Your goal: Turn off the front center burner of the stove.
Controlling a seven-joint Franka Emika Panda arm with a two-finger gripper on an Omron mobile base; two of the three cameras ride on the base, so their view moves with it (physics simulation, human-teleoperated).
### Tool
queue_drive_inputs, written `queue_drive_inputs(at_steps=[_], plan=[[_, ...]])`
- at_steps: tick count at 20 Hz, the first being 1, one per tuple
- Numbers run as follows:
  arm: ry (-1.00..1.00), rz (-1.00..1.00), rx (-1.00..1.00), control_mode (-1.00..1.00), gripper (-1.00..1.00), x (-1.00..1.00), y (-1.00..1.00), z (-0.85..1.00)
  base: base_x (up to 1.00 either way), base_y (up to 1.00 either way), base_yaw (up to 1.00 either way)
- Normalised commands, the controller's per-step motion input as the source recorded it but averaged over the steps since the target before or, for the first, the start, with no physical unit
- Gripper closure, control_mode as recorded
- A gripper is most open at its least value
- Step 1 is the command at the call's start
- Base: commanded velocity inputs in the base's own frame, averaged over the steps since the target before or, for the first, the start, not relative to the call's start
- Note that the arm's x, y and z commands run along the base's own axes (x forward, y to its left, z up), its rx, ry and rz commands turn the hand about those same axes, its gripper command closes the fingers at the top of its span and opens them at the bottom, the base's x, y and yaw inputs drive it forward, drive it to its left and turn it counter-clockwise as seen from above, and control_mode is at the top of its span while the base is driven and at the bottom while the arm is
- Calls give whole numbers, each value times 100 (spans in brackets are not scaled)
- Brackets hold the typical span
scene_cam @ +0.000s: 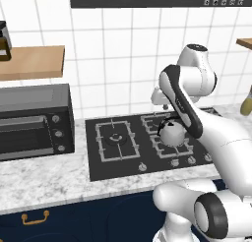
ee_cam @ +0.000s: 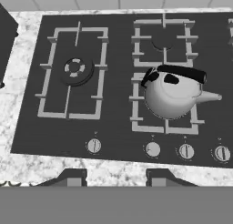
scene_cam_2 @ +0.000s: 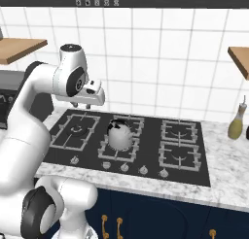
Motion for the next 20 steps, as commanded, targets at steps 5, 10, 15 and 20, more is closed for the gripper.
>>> queue_drive_inputs(at_steps=[5, 10, 15, 20], plan=[[0, 0, -1, -100, -100, -28, 6, -5, 0, 0, 0], [0, 0, 0, -100, -100, -59, 6, -14, 0, 0, 0], [0, 17, -4, -100, -100, -39, 0, -55, 0, 0, 0], [0, 48, -10, -100, -100, -34, -6, -79, 0, 0, 0]])
